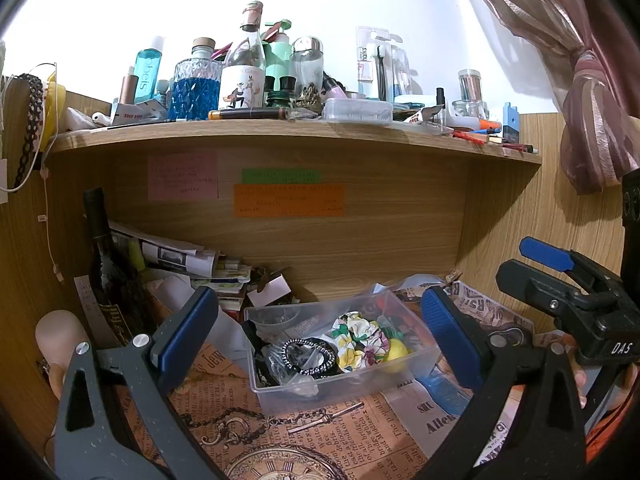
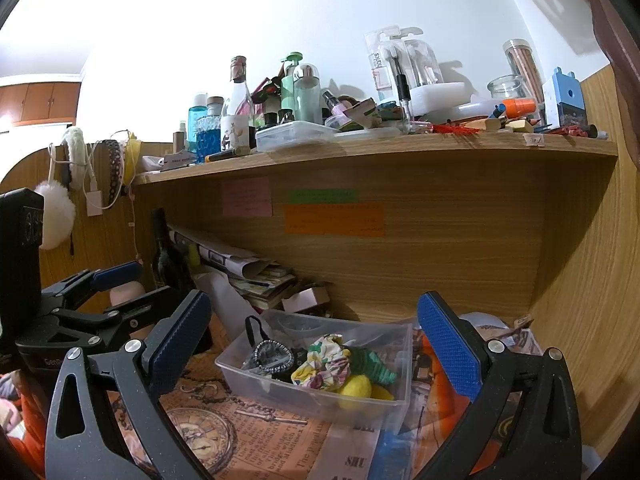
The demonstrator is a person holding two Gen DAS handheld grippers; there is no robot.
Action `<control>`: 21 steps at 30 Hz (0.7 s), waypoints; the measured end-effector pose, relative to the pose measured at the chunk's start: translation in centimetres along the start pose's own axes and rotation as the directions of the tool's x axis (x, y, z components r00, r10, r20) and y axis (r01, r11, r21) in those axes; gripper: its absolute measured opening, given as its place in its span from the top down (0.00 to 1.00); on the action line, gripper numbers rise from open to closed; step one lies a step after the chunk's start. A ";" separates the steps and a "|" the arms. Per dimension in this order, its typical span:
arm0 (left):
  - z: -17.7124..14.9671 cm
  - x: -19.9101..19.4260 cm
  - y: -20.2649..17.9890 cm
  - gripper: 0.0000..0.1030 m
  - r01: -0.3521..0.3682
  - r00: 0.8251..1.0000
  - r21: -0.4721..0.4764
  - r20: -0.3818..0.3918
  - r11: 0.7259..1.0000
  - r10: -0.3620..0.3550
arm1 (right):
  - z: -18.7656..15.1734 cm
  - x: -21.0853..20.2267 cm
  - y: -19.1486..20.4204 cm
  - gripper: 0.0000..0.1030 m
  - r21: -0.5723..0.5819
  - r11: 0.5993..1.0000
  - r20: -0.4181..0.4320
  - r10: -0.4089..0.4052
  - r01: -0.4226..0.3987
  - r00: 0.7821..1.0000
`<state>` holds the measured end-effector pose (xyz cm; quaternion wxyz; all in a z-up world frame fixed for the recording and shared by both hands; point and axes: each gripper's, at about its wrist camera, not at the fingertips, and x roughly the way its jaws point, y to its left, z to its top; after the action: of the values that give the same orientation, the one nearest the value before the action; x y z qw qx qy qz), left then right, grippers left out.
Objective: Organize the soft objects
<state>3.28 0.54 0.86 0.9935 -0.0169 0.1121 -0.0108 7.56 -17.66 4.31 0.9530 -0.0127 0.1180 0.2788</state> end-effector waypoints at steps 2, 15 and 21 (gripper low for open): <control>0.0 0.0 0.0 0.00 0.001 1.000 -0.001 0.000 1.000 -0.001 | -0.1 0.0 0.0 0.00 -0.003 1.000 -0.001 0.002 -0.002 1.000; -0.1 0.0 -0.1 0.00 0.006 1.000 -0.005 -0.008 1.000 -0.006 | -0.1 0.0 0.1 0.00 -0.005 1.000 -0.002 0.003 -0.003 1.000; -0.1 0.1 -0.3 0.00 0.006 1.000 -0.012 -0.015 1.000 -0.007 | -0.1 0.1 0.2 0.00 -0.006 1.000 -0.004 0.004 -0.004 1.000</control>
<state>3.32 0.21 0.73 0.9925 -0.0231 0.1194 -0.0135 7.50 -17.50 4.16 0.9521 -0.0160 0.1192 0.2810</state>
